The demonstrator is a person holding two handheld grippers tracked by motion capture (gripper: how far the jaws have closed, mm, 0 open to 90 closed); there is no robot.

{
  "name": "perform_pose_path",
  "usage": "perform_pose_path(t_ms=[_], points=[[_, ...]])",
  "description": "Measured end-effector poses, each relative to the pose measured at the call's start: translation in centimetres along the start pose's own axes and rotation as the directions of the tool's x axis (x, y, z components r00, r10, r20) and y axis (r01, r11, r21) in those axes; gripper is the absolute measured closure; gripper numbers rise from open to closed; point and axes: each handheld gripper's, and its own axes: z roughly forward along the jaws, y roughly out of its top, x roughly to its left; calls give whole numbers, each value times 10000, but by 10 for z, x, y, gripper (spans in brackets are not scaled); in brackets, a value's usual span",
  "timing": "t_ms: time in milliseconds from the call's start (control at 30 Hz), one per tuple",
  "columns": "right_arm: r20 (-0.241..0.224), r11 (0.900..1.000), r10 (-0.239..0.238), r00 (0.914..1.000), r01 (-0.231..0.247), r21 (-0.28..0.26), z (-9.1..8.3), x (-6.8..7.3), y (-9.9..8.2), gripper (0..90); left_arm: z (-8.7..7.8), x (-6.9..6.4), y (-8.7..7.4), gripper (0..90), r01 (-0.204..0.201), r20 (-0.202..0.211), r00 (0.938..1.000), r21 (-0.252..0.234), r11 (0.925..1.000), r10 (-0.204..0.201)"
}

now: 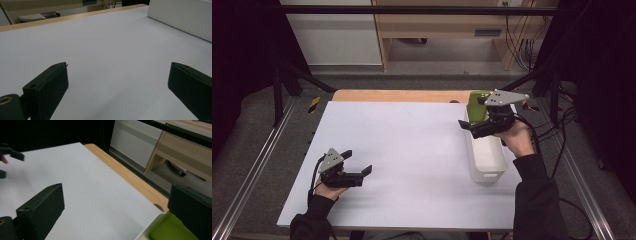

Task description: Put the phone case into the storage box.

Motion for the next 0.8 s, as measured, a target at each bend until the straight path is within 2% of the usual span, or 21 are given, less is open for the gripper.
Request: perform_pose_path(t_ms=[67,133,267,433,633,700,800], points=[[-42,9991,212,9998,-214,-377,-5,7,-7,10,0,0,0,25,18,55,10000,-85,10000,-17],[30,9976,365,9993,-363,-595,-10,15,-15,8,0,0,0,25,12,88,10000,-87,10000,-12],[251,9916,968,9950,-942,-885,-18,27,-34,8,0,-1,0,25,-25,140,9999,-51,10000,25],[397,9921,977,9944,-941,-827,-27,37,-61,4,-1,-1,0,25,-16,167,9999,-59,10000,17],[412,9799,1487,9880,-1417,-1404,-40,46,-90,4,-1,-2,0,25,-8,199,9998,-78,10000,10],[344,9790,1492,9882,-1428,-1453,-44,49,-99,4,-1,-2,0,25,-50,239,9997,-43,10000,51],[520,9801,1434,9883,-1345,-1460,-50,52,-111,5,-1,-2,0,25,-35,294,9996,-26,10000,36]])
